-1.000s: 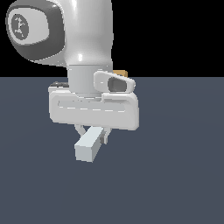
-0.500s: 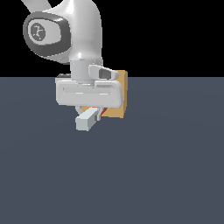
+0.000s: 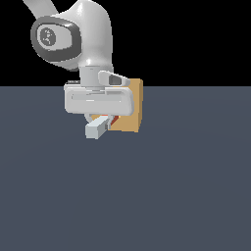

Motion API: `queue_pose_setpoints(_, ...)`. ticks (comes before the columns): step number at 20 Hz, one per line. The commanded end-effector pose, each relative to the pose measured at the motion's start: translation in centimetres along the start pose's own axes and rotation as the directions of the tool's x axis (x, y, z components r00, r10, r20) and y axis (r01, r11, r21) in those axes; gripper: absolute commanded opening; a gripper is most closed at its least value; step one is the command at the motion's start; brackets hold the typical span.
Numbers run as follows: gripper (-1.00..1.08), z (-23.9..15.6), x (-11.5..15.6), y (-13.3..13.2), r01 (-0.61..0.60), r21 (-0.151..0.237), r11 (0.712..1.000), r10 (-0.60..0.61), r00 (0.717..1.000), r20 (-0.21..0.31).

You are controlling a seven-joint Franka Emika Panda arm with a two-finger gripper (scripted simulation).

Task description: Insert the peg into the horizontal hole in a box.

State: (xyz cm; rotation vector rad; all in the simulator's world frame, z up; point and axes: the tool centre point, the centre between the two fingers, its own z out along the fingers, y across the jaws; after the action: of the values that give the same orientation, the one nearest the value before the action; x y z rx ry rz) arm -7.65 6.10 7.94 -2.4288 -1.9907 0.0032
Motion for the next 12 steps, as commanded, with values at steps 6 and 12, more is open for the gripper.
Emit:
queue_pose_setpoints(6, -1.00, -0.25, 0.43, 0.26, -0.001, -0.004, 1.000, 0.001, 1.000, -0.002)
queue_pose_setpoints(12, -1.00, -0.14, 0.54, 0.16, 0.000, -0.002, 1.000, 0.000, 1.000, -0.001)
